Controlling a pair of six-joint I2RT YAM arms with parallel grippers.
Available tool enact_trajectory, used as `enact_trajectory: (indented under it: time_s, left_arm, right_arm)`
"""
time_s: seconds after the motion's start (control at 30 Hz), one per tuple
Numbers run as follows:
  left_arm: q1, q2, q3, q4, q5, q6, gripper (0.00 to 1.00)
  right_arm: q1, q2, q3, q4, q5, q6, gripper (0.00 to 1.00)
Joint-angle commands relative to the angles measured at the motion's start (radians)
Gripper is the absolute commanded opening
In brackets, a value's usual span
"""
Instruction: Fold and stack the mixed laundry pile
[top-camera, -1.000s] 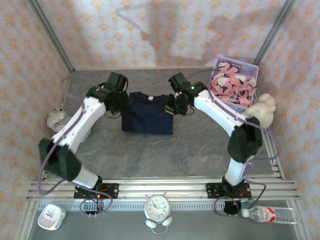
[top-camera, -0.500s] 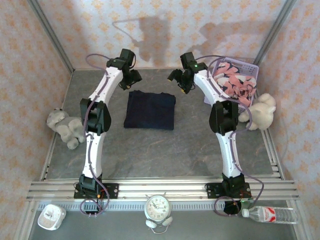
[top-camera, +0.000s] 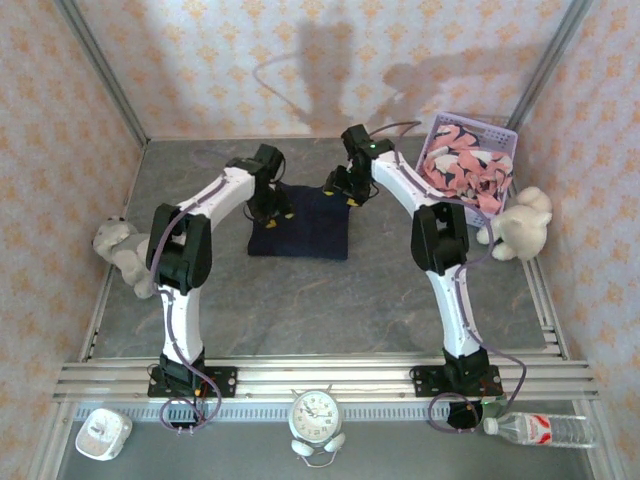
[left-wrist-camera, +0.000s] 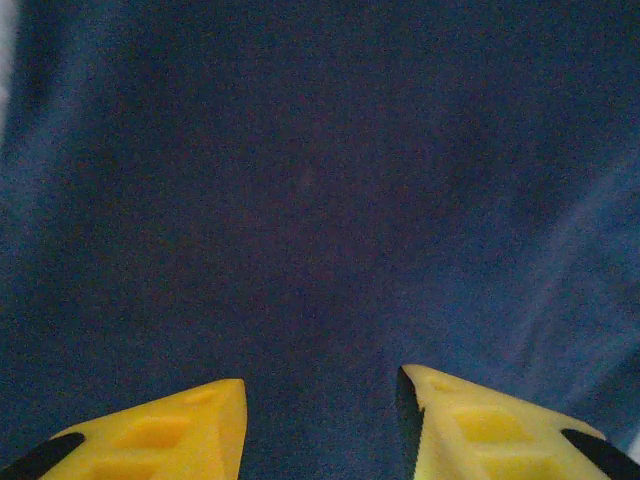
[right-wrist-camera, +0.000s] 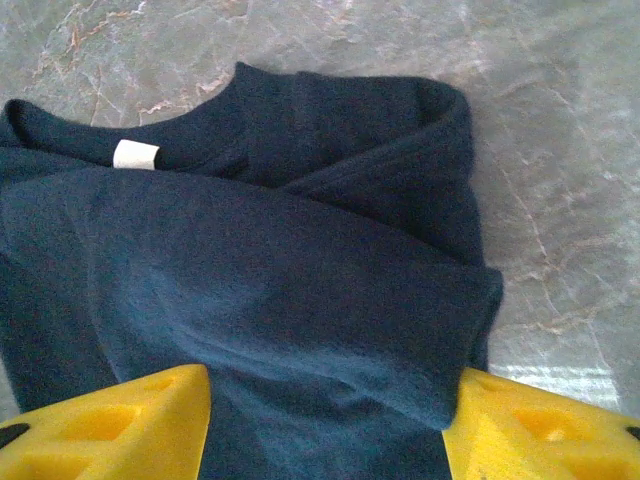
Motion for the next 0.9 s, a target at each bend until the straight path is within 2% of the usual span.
enact_trajectory:
  time_s: [0.0,0.13,0.2,0.27,0.53,0.63,0.7,0.8,0.87]
  left_arm:
    - [-0.004,0.002,-0.055,0.050,0.004,-0.023,0.43]
    - [-0.006,0.007,-0.117,0.053,-0.027,-0.016,0.43]
    - [-0.006,0.006,-0.147,0.059,-0.030,-0.005,0.43]
    - [-0.016,-0.002,-0.178,0.058,-0.015,0.010,0.40]
    - [-0.109,-0.109,-0.325,0.052,0.095,0.034,0.38]
    - [-0.107,-0.133,-0.324,0.007,0.053,0.091,0.39]
    - [-0.103,-0.133,-0.285,-0.047,-0.024,0.142,0.40]
    - [-0.086,-0.094,-0.231,-0.067,-0.101,0.193,0.40]
    - [-0.074,-0.056,-0.201,-0.041,-0.082,0.216,0.39]
  right_arm:
    - [0.004,0.074,0.076,-0.047,0.066,-0.060,0.59]
    - [0.007,0.114,0.065,-0.053,0.069,-0.042,0.47]
    - [0.012,0.100,0.007,-0.050,0.074,-0.032,0.39]
    - [0.019,0.062,-0.084,-0.036,0.085,-0.026,0.36]
    - [0.029,-0.266,-0.615,0.075,0.090,0.012,0.33]
    - [0.039,-0.397,-0.776,0.100,0.040,0.047,0.33]
    - [0.068,-0.490,-0.882,0.107,-0.010,0.078,0.32]
    - [0.134,-0.568,-0.967,0.110,-0.102,0.093,0.35]
    - [0.170,-0.585,-0.978,0.099,-0.185,0.071,0.39]
